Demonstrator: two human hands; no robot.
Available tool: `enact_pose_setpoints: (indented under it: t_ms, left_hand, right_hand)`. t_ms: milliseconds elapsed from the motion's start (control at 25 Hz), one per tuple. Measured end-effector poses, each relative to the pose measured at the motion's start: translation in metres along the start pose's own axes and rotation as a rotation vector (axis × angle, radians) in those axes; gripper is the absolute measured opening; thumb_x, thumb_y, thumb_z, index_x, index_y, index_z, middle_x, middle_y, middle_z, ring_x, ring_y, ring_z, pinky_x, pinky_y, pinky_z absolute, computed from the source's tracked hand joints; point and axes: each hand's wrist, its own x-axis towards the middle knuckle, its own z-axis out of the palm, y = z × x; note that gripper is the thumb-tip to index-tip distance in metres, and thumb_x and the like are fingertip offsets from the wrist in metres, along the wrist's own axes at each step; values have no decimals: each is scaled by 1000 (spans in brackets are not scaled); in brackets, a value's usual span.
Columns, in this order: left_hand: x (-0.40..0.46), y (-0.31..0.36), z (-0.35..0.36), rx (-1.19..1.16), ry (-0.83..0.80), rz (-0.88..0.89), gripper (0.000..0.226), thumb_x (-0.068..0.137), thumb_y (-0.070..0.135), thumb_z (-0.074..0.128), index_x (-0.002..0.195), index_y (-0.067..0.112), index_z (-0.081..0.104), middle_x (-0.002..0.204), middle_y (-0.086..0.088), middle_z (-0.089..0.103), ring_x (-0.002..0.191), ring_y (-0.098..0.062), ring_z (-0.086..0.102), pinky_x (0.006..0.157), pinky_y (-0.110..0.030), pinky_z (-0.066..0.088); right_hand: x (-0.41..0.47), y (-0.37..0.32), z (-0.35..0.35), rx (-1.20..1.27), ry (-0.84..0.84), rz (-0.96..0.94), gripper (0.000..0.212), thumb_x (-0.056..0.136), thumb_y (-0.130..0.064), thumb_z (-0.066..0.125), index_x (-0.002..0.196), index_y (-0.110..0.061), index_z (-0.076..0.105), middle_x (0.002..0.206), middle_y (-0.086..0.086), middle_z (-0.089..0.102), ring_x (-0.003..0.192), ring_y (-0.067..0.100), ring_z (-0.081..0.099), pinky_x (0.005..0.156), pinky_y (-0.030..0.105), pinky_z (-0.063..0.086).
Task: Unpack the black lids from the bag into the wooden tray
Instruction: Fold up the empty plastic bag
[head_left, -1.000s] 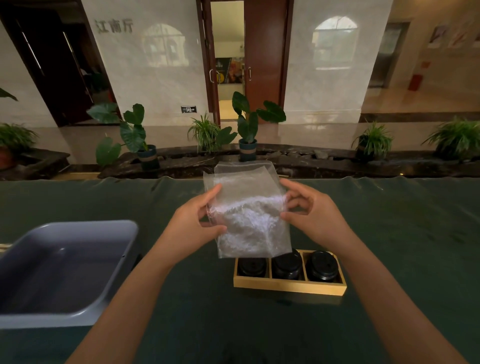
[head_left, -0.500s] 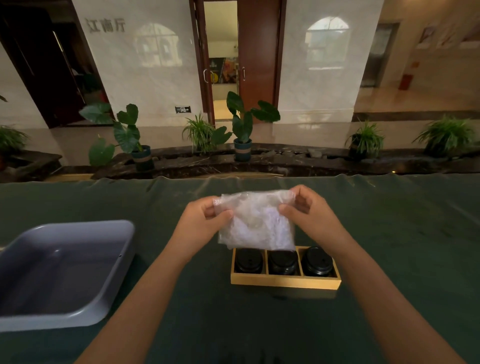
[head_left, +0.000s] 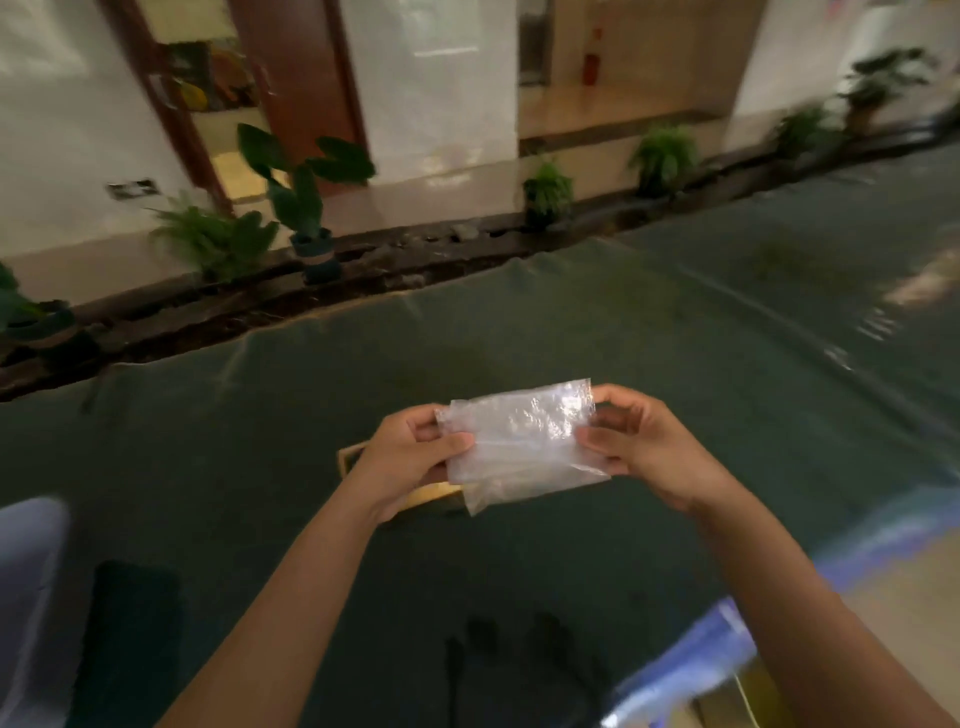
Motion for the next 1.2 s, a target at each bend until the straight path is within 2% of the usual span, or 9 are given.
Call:
enact_pose_setpoints:
  t_ms: [160,240,480,680,760,840,960,1080,1200]
  left_hand:
    - [24,-26,104,53,-240,-105,24,78,4,67,102,11,64,89,-3,73,80,-14,71,61,-26,57]
    - [32,-35,157,85,-314,-139,23,79,4,67,100,12,63,94,-4,70,82,-14,70,63,-27,58]
    - [61,-61,322,180,-465,-177,12,81,2,64,85,14,63,86,-4,68,68,-6,69,55,-21,56]
    - [97,-80,451,258,-524,-220,14,87,8,58,100,12,60,93,-4,65,82,-14,65,68,-28,58]
    - [119,-94,489,388,-471,-132,29,89,11,55,117,7,55,103,-8,65,94,-21,65,79,-33,55]
    - [142,-110,510,654,-400,104,36,91,14,51,126,9,51,123,-14,60,113,-25,58,95,-33,44]
    - [169,-143,532,1105,-528,366,47,96,22,38,142,17,30,152,-10,31,141,-26,25,113,-46,24]
    - [194,-183,546,1424,-577,420,52,97,34,27,146,30,10,159,-1,4,146,-19,0,112,-61,7]
    - [210,-222,549,1526,-544,510,55,95,36,31,146,33,11,159,-1,6,146,-19,3,111,-63,8]
  right_hand:
    - [-77,33,-70,23,327,120,17,83,0,62,83,-17,63,66,-9,63,57,5,60,50,17,50]
    - [-110,45,-108,20,451,163,19,84,2,61,82,-17,62,68,-5,61,55,6,59,50,17,50]
    - [-184,90,-237,43,648,243,19,84,7,57,87,-12,57,77,2,53,60,16,52,57,27,50]
    - [-226,128,-355,94,786,346,25,83,9,57,82,-16,56,74,5,52,47,4,56,49,21,52]
    - [-243,147,-390,92,807,376,24,82,7,59,81,-17,58,74,4,53,50,6,56,51,23,53]
    - [-254,163,-412,79,809,416,24,81,6,60,81,-19,60,73,3,54,55,11,56,54,28,53]
    - [-268,194,-434,40,829,489,24,81,3,62,81,-21,63,75,3,56,60,19,56,60,33,52]
    - [-275,242,-444,-32,843,581,23,81,1,63,81,-22,64,76,4,58,59,21,56,58,33,51]
    - [-271,309,-447,-103,863,717,24,80,2,60,80,-21,62,76,6,58,55,23,57,51,30,52]
